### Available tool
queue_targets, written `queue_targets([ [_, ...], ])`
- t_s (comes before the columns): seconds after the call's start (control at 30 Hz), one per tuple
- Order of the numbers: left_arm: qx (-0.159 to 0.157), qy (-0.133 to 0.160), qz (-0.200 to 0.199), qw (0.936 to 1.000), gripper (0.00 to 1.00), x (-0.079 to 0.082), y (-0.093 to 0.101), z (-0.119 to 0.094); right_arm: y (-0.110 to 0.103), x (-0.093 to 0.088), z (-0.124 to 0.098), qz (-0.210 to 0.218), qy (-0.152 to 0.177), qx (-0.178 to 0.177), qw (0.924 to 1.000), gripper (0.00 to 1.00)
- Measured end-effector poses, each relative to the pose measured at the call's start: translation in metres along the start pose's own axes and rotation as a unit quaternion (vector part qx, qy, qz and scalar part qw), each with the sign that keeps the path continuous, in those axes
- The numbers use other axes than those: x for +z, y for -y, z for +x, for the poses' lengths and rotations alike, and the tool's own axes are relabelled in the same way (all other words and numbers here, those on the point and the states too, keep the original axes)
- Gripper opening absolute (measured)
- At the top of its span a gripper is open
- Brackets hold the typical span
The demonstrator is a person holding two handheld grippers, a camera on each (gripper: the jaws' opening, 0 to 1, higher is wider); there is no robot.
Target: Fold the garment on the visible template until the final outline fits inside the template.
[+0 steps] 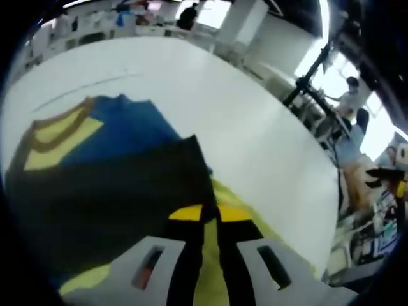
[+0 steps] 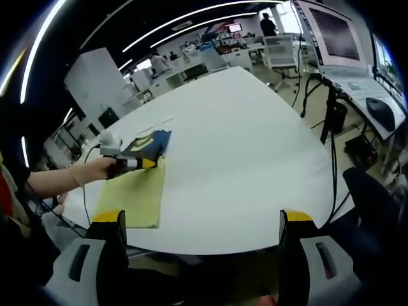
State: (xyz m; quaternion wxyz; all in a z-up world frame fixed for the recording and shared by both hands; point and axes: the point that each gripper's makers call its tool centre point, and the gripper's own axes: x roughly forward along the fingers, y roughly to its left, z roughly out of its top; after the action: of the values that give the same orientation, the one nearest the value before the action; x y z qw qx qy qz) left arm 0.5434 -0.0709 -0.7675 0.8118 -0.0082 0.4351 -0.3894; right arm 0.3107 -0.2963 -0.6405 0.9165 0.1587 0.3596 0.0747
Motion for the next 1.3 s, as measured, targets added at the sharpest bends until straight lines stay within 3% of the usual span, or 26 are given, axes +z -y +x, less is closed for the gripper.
queue_targets([
  [0.2, -0.021, -0.003, 0.008, 0.9997, 0.05, -0.002, 0.010, -0.003, -0.004, 0.004, -0.002, -0.005, 0.004, 0.003, 1.0000, 1.00],
  [0.33, -0.032, -0.004, 0.017, 0.9993, 0.10, -0.006, 0.018, -0.008, -0.008, 0.006, -0.002, -0.009, 0.006, 0.006, 0.9999, 1.00],
  [0.6, -0.031, -0.003, 0.035, 0.9989, 0.18, -0.011, 0.019, -0.031, -0.021, 0.010, -0.001, -0.019, 0.012, 0.017, 0.9996, 1.00],
  [0.77, -0.017, 0.004, 0.036, 0.9992, 0.30, -0.013, 0.013, -0.052, -0.034, 0.014, 0.002, -0.032, 0.013, 0.031, 0.9989, 1.00],
  [0.97, -0.001, 0.007, 0.035, 0.9994, 0.38, -0.024, 0.005, -0.079, -0.045, 0.015, 0.001, -0.041, 0.019, 0.043, 0.9981, 1.00],
  [1.3, 0.030, 0.036, 0.022, 0.9987, 0.50, -0.042, -0.010, -0.150, -0.078, 0.020, 0.008, -0.064, 0.026, 0.076, 0.9947, 1.00],
])
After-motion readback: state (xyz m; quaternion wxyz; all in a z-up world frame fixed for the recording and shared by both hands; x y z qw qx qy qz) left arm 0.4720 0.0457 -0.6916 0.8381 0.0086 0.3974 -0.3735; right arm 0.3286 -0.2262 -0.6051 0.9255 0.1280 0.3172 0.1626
